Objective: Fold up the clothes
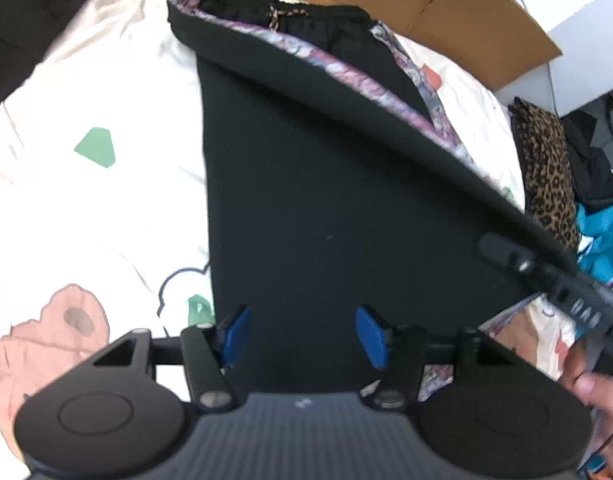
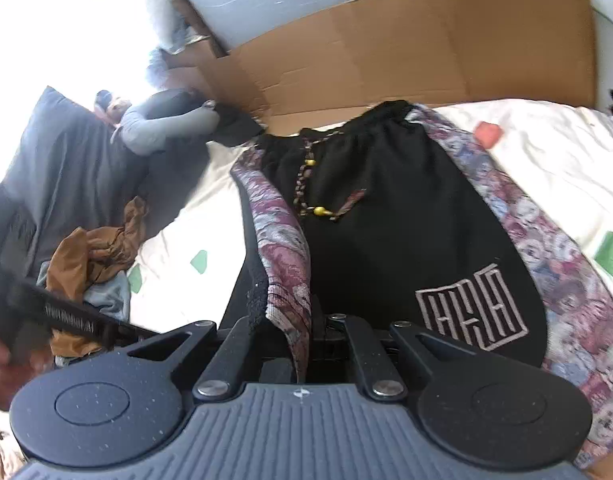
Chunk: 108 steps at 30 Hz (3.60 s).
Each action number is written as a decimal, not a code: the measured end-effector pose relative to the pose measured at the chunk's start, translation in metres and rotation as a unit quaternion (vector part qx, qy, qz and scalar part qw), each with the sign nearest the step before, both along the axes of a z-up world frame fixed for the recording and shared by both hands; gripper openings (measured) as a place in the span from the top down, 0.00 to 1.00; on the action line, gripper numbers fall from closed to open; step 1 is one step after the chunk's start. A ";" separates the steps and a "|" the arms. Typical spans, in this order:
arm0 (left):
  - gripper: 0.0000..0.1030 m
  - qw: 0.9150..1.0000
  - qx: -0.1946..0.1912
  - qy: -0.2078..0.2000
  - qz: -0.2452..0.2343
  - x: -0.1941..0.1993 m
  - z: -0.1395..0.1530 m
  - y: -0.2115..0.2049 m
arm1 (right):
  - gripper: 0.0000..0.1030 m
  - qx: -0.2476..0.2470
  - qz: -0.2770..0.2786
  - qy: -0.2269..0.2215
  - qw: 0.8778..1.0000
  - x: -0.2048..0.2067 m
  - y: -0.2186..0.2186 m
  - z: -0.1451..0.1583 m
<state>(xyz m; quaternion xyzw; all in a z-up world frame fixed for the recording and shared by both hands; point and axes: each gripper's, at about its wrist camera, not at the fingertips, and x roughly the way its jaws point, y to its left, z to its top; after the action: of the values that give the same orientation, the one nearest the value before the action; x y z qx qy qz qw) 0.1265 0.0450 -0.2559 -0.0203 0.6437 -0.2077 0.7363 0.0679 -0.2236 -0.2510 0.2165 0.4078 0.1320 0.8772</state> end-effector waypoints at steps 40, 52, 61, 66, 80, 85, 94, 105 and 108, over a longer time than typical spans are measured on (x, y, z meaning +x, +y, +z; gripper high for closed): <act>0.43 0.995 -0.049 0.084 -0.017 -0.035 -0.106 0.026 | 0.83 -0.162 -0.063 0.110 0.979 -0.037 -0.091 -0.066; 0.49 0.994 -0.068 0.087 -0.019 -0.028 -0.108 0.031 | 0.72 -0.256 0.031 0.087 0.962 -0.035 -0.064 -0.043; 0.55 0.990 -0.087 0.107 -0.014 -0.023 -0.110 0.044 | 0.72 -0.310 0.070 0.083 0.944 -0.033 -0.047 -0.040; 0.55 0.991 -0.089 0.103 -0.006 -0.038 -0.104 0.033 | 0.92 -0.309 0.066 0.077 0.946 -0.032 -0.048 -0.038; 0.58 0.986 -0.120 0.113 -0.006 -0.044 -0.107 0.038 | 0.94 -0.227 -0.046 0.118 0.966 -0.028 -0.101 -0.060; 0.73 0.982 -0.136 0.130 -0.004 -0.050 -0.117 0.041 | 0.94 -0.212 -0.064 0.139 0.965 -0.026 -0.107 -0.079; 0.99 0.978 -0.166 0.126 0.005 -0.053 -0.117 0.044 | 0.94 -0.163 -0.102 0.137 0.972 -0.028 -0.121 -0.071; 0.99 0.972 -0.208 0.105 -0.036 -0.052 -0.076 0.022 | 0.94 -0.145 -0.127 0.105 0.976 -0.037 -0.138 -0.038; 0.99 0.972 -0.209 0.100 -0.045 -0.052 -0.075 0.013 | 0.94 -0.141 -0.138 0.109 0.974 -0.042 -0.147 -0.039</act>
<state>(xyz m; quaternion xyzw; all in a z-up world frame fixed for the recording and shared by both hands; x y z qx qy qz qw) 0.0748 0.0578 -0.3305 -0.1657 0.6565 -0.3678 0.6374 0.0257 -0.3707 -0.2899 0.1574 0.4813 -0.0737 0.8591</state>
